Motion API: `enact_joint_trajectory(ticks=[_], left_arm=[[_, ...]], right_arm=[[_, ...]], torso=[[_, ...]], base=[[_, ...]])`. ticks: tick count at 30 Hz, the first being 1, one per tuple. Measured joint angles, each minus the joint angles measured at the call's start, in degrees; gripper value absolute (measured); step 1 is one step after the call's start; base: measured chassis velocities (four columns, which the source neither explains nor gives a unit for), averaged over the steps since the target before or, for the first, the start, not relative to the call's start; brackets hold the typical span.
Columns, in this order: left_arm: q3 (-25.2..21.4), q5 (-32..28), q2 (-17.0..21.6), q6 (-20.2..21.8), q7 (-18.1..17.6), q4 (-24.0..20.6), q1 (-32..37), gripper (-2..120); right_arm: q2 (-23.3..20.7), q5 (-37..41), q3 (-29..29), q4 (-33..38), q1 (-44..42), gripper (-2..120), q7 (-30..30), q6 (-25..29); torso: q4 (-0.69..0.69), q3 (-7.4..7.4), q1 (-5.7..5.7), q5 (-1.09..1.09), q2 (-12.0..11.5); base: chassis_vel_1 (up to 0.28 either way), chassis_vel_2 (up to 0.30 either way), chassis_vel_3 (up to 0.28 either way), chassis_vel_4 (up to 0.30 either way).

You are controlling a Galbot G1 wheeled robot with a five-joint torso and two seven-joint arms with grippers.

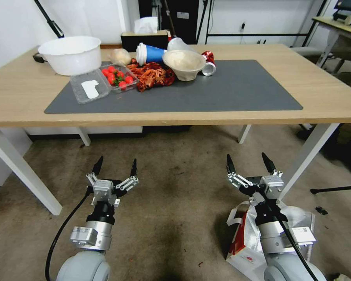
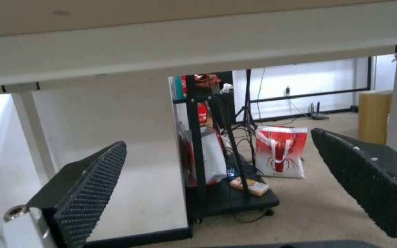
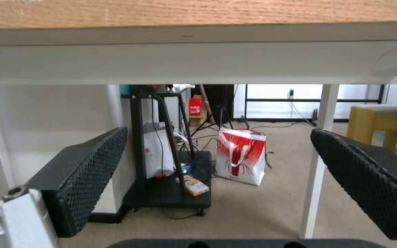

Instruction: Pick up the food delivery bag from the floor and place it on the table.

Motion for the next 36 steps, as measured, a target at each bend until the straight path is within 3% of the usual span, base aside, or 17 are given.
enact_joint_trajectory(ticks=[36], left_arm=[[-0.11,0.03,0.09,-0.03,0.34,0.14,-0.21,100]], right_arm=[[0.04,0.35,0.39,-0.06,0.13,100,-0.02,-0.04]], torso=[[0.0,-5.96,-2.1,-0.01,-8.08]], base=[[0.0,0.0,0.0,0.0]])
